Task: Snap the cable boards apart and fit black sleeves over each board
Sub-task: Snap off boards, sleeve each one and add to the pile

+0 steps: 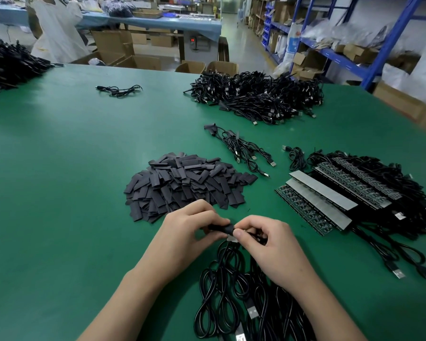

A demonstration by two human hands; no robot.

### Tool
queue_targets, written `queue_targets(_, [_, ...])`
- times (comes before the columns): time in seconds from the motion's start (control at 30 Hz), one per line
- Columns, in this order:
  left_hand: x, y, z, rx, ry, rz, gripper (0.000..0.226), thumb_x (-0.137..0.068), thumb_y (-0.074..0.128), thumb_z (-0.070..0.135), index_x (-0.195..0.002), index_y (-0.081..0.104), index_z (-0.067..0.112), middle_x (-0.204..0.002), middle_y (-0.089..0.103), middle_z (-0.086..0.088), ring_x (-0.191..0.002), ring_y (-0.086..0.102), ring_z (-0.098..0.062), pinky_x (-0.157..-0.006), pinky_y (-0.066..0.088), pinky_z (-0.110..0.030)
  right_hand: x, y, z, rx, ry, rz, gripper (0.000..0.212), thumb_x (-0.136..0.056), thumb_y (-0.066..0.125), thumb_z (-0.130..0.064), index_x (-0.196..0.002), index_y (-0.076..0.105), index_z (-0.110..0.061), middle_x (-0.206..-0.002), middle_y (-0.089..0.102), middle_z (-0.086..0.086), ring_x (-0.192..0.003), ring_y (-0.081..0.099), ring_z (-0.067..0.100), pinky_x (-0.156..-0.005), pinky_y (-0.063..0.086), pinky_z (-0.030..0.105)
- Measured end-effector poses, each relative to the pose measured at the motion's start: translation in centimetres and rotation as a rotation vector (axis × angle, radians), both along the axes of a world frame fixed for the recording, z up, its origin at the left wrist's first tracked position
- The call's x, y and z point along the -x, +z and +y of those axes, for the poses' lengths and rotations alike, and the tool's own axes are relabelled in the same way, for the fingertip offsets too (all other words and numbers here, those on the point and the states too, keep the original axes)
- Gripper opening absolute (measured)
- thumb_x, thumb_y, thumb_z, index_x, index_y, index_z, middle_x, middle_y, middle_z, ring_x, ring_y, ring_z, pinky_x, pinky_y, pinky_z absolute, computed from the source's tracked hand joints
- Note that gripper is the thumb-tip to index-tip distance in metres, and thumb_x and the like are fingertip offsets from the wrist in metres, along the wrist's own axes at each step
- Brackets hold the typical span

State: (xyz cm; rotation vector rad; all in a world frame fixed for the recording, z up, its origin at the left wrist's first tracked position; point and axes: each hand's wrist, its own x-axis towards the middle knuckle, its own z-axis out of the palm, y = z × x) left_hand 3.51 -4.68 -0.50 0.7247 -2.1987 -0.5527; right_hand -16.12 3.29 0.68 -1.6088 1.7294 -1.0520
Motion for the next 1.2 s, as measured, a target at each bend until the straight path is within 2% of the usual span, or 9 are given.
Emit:
queue_targets(0.17, [0.2,0.4,0.0,-0.089,0.122,0.123,0.034,-0.081,0.082,0.036,-0.114,0.077,0.03,-0.097,0.067,0.018,-0.087,0.067,-0.009,-0.079,0.052,-0.018,0.2,0.2,-0.2,0.018,-0.045,-0.07,0.014,-0.095,0.071,-0.024,-0.082,0.075,-0.027,-0.063,0.061,-0.017,-0.057,0.052,0.0,-0.055,0.037,0.012])
queue_targets(0.3, [0.5,0.4,0.3,-0.102,0.217,0.228,0.026,-0.082,0.082,0.024,-0.108,0.08,0.023,-0.09,0.072,0.015,-0.081,0.069,-0.009,-0.076,0.052,-0.015,0.2,0.2,-0.1,0.021,-0.072,-0.13,0.016,-0.095,0.071,-0.025,-0.08,0.074,-0.027,-0.059,0.057,-0.017,-0.055,0.048,0.0,-0.055,0.038,0.015])
queue_targets(0.43, [1.0,0.4,0.9,-0.056,0.239,0.204,0.027,-0.086,0.079,0.021,-0.113,0.08,0.02,-0.091,0.073,0.017,-0.08,0.068,-0.001,-0.077,0.055,-0.017,0.0,0.3,-0.1,0.015,-0.081,-0.136,0.019,-0.095,0.071,-0.026,-0.077,0.072,-0.028,-0.056,0.055,-0.018,-0.053,0.046,0.0,-0.052,0.036,0.013])
queue_targets(0.6, [1.0,0.2,1.0,0.002,0.24,0.178,0.025,-0.088,0.078,0.021,-0.113,0.08,0.018,-0.092,0.07,0.018,-0.075,0.066,0.002,-0.068,0.058,-0.026,0.1,0.2,-0.1,0.007,-0.11,-0.131,0.021,-0.096,0.07,-0.028,-0.075,0.071,-0.027,-0.055,0.054,-0.018,-0.051,0.046,0.0,-0.05,0.036,0.014])
queue_targets(0.83, [1.0,0.1,1.0,0.018,0.233,0.177,0.024,-0.094,0.073,0.03,-0.114,0.08,0.018,-0.09,0.073,0.015,-0.072,0.069,-0.006,-0.067,0.059,-0.029,0.1,-0.1,-0.3,0.012,-0.111,-0.134,0.017,-0.095,0.071,-0.029,-0.078,0.071,-0.033,-0.056,0.055,-0.016,-0.054,0.046,0.001,-0.052,0.037,0.016])
queue_targets(0.93, [1.3,0.1,1.1,-0.212,0.245,0.308,0.018,-0.089,0.075,0.031,-0.106,0.082,0.027,-0.085,0.077,0.016,-0.078,0.073,-0.007,-0.073,0.057,-0.02,0.0,-0.1,-0.3,0.03,-0.11,-0.08,0.021,-0.094,0.074,-0.027,-0.074,0.072,-0.032,-0.059,0.061,-0.017,-0.054,0.051,0.0,-0.054,0.039,0.013])
queue_targets(1.03, [1.6,0.2,1.1,-0.549,0.169,0.488,0.01,-0.09,0.076,0.019,-0.093,0.082,0.026,-0.085,0.079,0.002,-0.08,0.076,-0.015,-0.074,0.059,-0.024,-0.4,0.2,-0.1,0.044,-0.075,0.025,0.012,-0.092,0.075,-0.028,-0.082,0.075,-0.034,-0.073,0.07,-0.02,-0.069,0.064,-0.001,-0.063,0.046,0.013])
queue_targets(1.1, [1.6,0.4,1.0,-0.653,0.131,0.571,0.011,-0.09,0.075,0.014,-0.093,0.081,0.023,-0.084,0.079,-0.005,-0.08,0.076,-0.019,-0.072,0.059,-0.025,-0.2,0.5,0.0,0.058,-0.062,0.053,0.008,-0.091,0.075,-0.034,-0.089,0.074,-0.042,-0.087,0.071,-0.023,-0.084,0.068,-0.002,-0.073,0.051,0.013])
queue_targets(1.2, [1.3,0.9,0.7,-0.741,0.134,0.714,0.012,-0.084,0.075,0.024,-0.094,0.08,0.02,-0.084,0.079,-0.01,-0.08,0.076,-0.02,-0.073,0.059,-0.024,0.5,0.9,0.0,0.063,-0.035,0.155,0.005,-0.092,0.071,-0.04,-0.094,0.072,-0.045,-0.1,0.066,-0.029,-0.097,0.064,-0.004,-0.083,0.051,0.017])
